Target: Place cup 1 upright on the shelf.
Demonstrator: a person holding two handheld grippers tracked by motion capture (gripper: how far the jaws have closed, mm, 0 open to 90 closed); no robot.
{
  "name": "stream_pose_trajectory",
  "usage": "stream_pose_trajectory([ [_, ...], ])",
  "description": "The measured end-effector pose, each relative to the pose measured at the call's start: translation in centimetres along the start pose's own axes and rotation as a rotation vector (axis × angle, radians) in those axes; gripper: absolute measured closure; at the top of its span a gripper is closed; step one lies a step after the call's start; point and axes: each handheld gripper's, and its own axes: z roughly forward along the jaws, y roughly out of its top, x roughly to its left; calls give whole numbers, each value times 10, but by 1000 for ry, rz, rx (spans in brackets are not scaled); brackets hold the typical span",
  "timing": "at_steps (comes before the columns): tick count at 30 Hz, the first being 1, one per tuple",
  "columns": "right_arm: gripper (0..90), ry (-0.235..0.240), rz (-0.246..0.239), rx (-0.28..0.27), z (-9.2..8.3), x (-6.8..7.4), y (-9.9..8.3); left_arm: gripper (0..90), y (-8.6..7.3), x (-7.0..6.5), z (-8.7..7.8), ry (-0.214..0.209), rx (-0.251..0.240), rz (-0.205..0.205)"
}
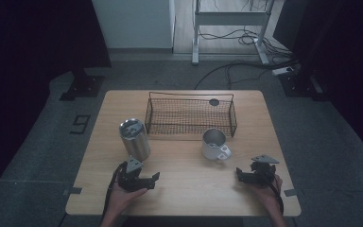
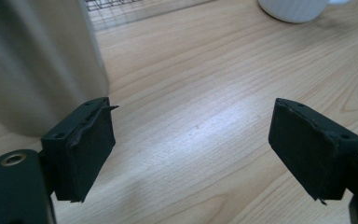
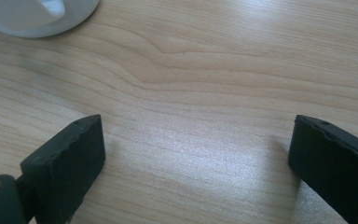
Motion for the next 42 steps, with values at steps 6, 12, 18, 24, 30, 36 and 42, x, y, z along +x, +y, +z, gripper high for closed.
stream_pose_trajectory([
  [6,47,-5,5,-2,0,-2,0,145,11,0,-11,15,-21,20],
  [12,49,-8,7,-3,0,-2,0,144,18,5,-20,28,-36,26],
  [18,49,-8,7,-3,0,-2,0,143,21,9,-25,51,-38,32],
  [24,49,-8,7,-3,0,-2,0,142,23,13,-29,83,-38,32],
  [30,49,-8,7,-3,0,-2,0,140,25,22,-31,101,-40,24],
  [36,49,-8,7,-3,0,-2,0,140,26,34,-30,121,-38,5],
  [42,49,-8,7,-3,0,-2,0,140,27,43,-31,133,-45,-7],
])
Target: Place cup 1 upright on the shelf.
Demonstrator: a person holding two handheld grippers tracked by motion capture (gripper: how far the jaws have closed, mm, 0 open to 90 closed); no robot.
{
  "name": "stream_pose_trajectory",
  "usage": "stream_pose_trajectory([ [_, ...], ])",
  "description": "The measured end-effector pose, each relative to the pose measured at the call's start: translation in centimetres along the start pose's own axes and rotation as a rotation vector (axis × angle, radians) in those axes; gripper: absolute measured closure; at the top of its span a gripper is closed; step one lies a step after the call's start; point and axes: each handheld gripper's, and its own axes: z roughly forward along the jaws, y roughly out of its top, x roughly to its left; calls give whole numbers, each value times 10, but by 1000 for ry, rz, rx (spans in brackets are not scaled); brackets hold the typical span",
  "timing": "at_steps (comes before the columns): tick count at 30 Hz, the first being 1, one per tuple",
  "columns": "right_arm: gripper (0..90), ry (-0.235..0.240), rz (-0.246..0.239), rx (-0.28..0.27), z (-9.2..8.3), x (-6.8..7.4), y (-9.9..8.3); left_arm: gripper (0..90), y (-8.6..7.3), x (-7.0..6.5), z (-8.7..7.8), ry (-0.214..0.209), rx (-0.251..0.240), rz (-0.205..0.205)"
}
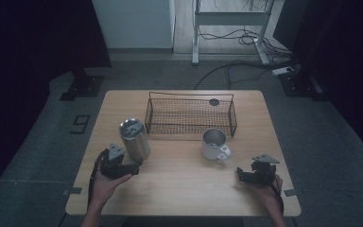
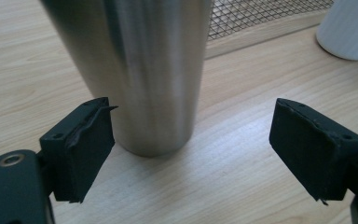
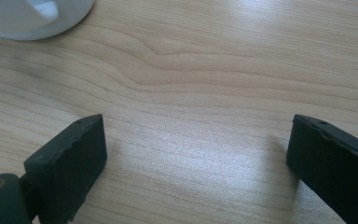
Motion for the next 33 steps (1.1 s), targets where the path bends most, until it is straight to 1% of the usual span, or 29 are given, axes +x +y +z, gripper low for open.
stream_pose_trajectory([
  [1,49,0,0,0,0,0,0,140,0,3,0,2,-3,-6],
  [5,49,0,1,0,0,0,0,138,1,8,2,10,-8,-17],
  [15,49,0,0,0,0,0,0,117,2,16,5,12,-14,-27],
  [19,49,0,0,0,0,0,0,95,4,19,5,1,-20,-24],
  [20,49,0,1,0,0,0,0,83,5,20,6,-8,-24,-26],
  [22,49,0,0,0,0,0,0,77,5,21,6,-10,-27,-29],
  [26,49,0,1,0,0,0,0,55,7,27,8,-20,-27,-37],
  [29,55,-1,2,-2,0,0,0,35,9,32,11,-35,-29,-43],
  [33,60,-3,3,-3,0,0,0,33,12,35,12,-39,-38,-45],
])
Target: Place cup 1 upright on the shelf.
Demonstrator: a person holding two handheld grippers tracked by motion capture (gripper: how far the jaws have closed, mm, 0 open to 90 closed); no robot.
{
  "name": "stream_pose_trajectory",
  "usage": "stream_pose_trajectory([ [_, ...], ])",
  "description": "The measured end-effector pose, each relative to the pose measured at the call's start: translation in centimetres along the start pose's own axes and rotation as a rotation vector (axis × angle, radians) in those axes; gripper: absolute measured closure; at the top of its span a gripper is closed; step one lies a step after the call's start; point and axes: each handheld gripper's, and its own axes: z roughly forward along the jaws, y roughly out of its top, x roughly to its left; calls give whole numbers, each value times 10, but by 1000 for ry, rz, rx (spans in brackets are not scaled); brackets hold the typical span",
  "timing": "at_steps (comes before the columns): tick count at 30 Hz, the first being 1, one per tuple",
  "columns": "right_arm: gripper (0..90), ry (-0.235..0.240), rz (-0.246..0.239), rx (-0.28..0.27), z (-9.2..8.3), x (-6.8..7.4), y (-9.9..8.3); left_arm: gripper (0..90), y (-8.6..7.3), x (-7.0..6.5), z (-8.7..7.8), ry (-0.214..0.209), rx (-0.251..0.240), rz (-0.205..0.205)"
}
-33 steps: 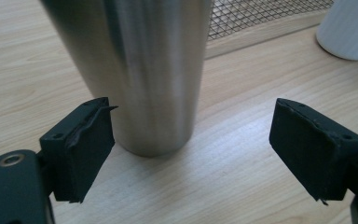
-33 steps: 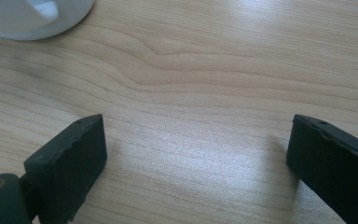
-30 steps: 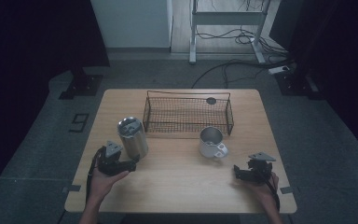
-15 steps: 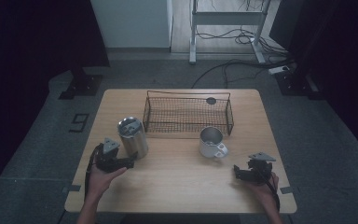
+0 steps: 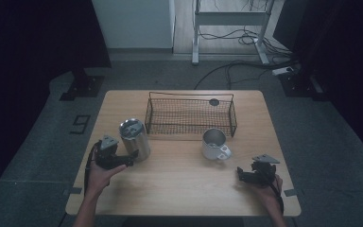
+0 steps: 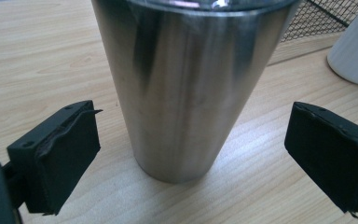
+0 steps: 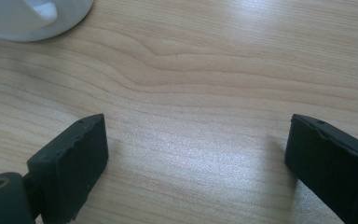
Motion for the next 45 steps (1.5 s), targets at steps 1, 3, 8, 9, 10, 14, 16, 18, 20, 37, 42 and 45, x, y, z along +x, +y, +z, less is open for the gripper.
stream_pose_trajectory([
  [1,60,0,0,0,0,0,0,33,0,0,0,0,0,0],
  [3,60,0,1,0,0,0,0,33,2,1,0,-4,-4,-1],
  [8,60,0,1,0,0,0,0,31,7,3,2,-37,2,-23],
  [9,60,0,1,0,0,0,0,32,8,3,3,-37,4,-22],
  [10,60,0,1,0,0,0,0,32,9,3,4,-36,3,-19],
  [14,60,0,1,0,0,0,0,32,14,2,6,-27,4,-6],
  [16,61,0,1,0,0,0,0,32,15,2,7,-28,1,-2],
  [18,60,0,1,0,0,0,0,32,17,2,7,-29,0,2],
  [20,60,0,1,0,0,0,0,32,18,2,8,-28,-2,2],
  [37,60,0,0,0,0,0,0,39,27,3,15,-25,-15,12],
  [42,61,0,0,0,0,0,0,40,27,4,19,-22,-4,18],
  [45,60,0,0,0,0,0,0,42,27,5,23,-20,-7,18],
])
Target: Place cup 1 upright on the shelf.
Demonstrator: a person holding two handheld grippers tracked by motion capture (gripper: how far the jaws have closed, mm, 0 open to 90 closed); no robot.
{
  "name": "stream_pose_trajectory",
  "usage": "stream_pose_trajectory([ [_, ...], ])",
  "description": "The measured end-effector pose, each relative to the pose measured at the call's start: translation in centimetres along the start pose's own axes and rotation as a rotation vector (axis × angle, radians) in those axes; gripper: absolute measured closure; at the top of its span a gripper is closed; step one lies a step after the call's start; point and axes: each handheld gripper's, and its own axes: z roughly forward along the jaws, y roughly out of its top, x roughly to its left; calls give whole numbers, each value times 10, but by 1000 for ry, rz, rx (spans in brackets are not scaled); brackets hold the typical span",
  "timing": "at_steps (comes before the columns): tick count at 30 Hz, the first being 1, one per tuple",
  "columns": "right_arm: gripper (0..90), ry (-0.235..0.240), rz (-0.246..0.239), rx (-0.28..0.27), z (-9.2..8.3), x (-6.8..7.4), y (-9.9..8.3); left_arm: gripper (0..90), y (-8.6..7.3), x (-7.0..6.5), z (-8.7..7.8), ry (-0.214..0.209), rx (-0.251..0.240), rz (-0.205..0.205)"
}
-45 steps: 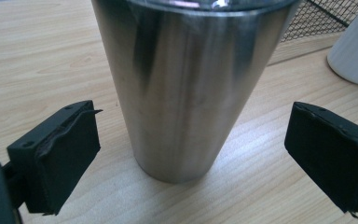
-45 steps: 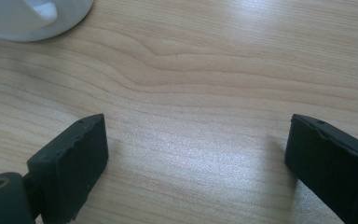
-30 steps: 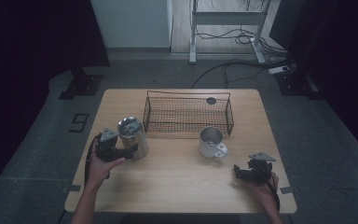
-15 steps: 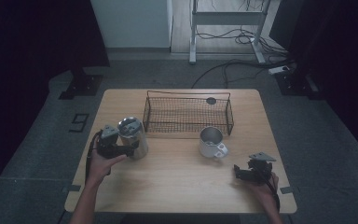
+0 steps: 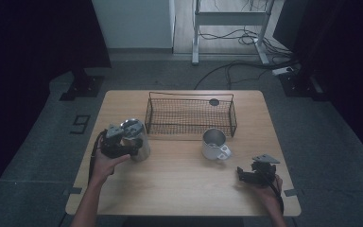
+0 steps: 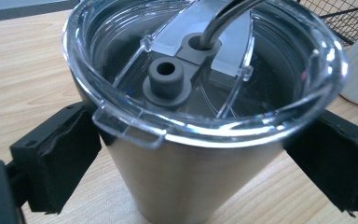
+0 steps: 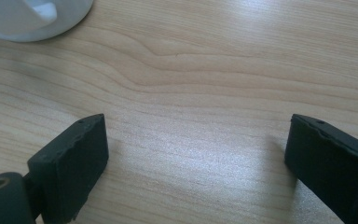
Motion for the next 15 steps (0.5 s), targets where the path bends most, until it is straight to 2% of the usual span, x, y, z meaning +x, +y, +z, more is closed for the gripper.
stream_pose_trajectory([
  [15,60,0,0,0,0,0,0,21,1,4,13,-23,-34,-5],
])
